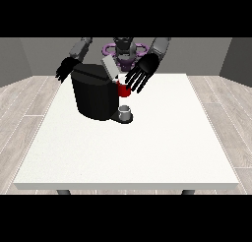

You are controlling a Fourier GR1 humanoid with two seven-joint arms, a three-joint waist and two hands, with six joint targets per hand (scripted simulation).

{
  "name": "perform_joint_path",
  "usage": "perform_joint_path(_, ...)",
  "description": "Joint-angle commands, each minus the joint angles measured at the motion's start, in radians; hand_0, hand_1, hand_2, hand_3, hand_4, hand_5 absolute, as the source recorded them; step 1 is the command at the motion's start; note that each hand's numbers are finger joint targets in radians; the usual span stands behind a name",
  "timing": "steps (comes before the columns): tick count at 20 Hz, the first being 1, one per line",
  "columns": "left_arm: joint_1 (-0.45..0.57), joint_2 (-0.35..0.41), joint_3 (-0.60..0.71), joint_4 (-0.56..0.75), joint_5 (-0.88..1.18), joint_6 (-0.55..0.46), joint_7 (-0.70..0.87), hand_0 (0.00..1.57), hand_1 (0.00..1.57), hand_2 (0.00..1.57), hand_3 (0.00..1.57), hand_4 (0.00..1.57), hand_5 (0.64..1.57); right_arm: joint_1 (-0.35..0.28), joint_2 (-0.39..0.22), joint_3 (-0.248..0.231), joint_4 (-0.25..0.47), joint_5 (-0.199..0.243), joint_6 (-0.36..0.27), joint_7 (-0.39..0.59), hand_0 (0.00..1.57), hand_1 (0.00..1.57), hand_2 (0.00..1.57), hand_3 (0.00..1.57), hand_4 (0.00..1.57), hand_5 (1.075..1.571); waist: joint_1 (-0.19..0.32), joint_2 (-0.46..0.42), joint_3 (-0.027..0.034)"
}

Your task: Insert the coffee pod into the coffee machine and close the lid

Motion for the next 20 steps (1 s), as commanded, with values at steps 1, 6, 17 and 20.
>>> perform_joint_path(1, 0.042, -0.082, -0.025, -0.007, -0.022, 0.034, 0.05, 0.0, 0.0, 0.0, 0.0, 0.0, 1.571, 0.028, -0.006, -0.006, 0.03, 0.001, 0.013, -0.046, 0.0, 0.0, 0.0, 0.0, 0.35, 1.571, 0.006, -0.033, -0.0015)
perform_joint_path(6, 0.054, -0.012, -0.001, -0.001, -0.011, -0.02, -0.018, 0.0, 0.0, 0.0, 0.0, 0.0, 1.571, 0.053, 0.017, 0.003, 0.013, 0.008, -0.024, -0.012, 0.0, 0.0, 0.0, 0.0, 0.39, 1.571, 0.021, -0.063, -0.0019)
perform_joint_path(17, 0.149, -0.131, 0.103, -0.043, 0.134, -0.059, 0.018, 0.0, 0.0, 0.0, 0.0, 0.0, 1.571, 0.123, -0.007, -0.05, 0.078, -0.023, -0.017, -0.011, 0.0, 0.0, 0.0, 0.0, 0.41, 1.571, 0.136, -0.223, -0.0021)
perform_joint_path(20, 0.216, -0.193, 0.193, -0.058, 0.236, -0.003, -0.016, 0.0, 0.0, 0.0, 0.0, 0.08, 1.571, 0.175, -0.022, -0.061, 0.081, -0.031, 0.004, -0.038, 0.0, 0.0, 0.0, 0.0, 0.43, 1.571, 0.161, -0.255, -0.0028)
